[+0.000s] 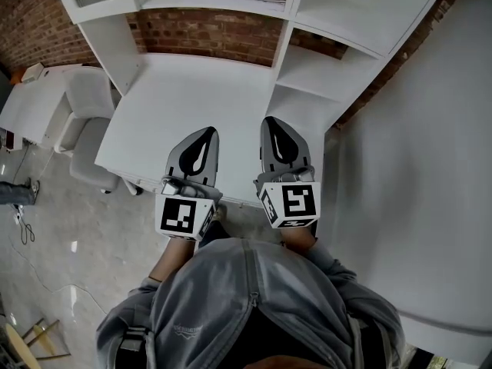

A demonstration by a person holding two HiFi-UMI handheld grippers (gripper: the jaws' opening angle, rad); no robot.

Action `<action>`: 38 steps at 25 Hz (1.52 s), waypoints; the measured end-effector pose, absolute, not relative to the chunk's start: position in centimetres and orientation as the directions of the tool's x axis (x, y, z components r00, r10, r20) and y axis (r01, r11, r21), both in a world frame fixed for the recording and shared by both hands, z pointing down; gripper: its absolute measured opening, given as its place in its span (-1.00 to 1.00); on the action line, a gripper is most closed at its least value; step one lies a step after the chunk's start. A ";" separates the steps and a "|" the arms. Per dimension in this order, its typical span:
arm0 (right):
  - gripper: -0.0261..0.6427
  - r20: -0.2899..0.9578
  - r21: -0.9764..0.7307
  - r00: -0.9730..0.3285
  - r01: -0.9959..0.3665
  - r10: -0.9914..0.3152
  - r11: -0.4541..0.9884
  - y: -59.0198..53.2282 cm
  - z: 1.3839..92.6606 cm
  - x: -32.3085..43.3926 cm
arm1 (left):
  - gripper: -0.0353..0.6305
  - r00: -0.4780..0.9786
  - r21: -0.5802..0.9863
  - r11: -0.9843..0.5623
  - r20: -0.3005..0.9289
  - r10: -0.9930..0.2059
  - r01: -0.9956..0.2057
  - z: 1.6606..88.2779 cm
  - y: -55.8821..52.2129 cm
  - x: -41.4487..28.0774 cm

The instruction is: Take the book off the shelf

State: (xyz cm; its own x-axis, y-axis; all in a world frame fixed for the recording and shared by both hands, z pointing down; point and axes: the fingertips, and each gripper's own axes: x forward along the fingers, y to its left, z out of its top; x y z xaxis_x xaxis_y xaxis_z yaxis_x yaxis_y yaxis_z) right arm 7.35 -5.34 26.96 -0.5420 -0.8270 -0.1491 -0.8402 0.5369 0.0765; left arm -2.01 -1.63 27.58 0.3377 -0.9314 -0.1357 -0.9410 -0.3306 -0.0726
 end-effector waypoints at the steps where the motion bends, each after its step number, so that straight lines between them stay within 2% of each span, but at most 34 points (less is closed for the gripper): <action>1: -0.84 -0.146 0.076 -0.539 -0.842 -0.830 0.533 -6.3 27.0 7.0 | -0.87 0.342 -0.072 -0.335 -0.135 -0.930 -0.939 27.5 -2.6 -2.4; 10: -0.84 -0.131 0.086 -0.490 -0.871 -0.862 0.483 -13.9 26.6 4.9 | -0.88 0.406 -0.062 -0.401 -0.130 -0.905 -0.914 26.6 -10.9 -4.5; 15: -0.84 -0.130 0.086 -0.453 -0.892 -0.882 0.445 -17.3 26.3 4.2 | -0.88 0.445 -0.027 -0.448 -0.177 -0.878 -0.894 25.8 -14.8 -4.9; 28: -0.84 -0.139 0.126 -0.330 -0.941 -0.934 0.313 -22.8 25.7 3.0 | -0.88 0.584 -0.038 -0.587 -0.171 -0.794 -0.809 26.0 -21.8 -6.2; 38: -0.84 -0.153 0.159 -0.327 -0.940 -0.933 0.303 -24.3 24.8 2.0 | -0.88 0.605 -0.045 -0.607 -0.166 -0.779 -0.793 25.8 -23.9 -6.6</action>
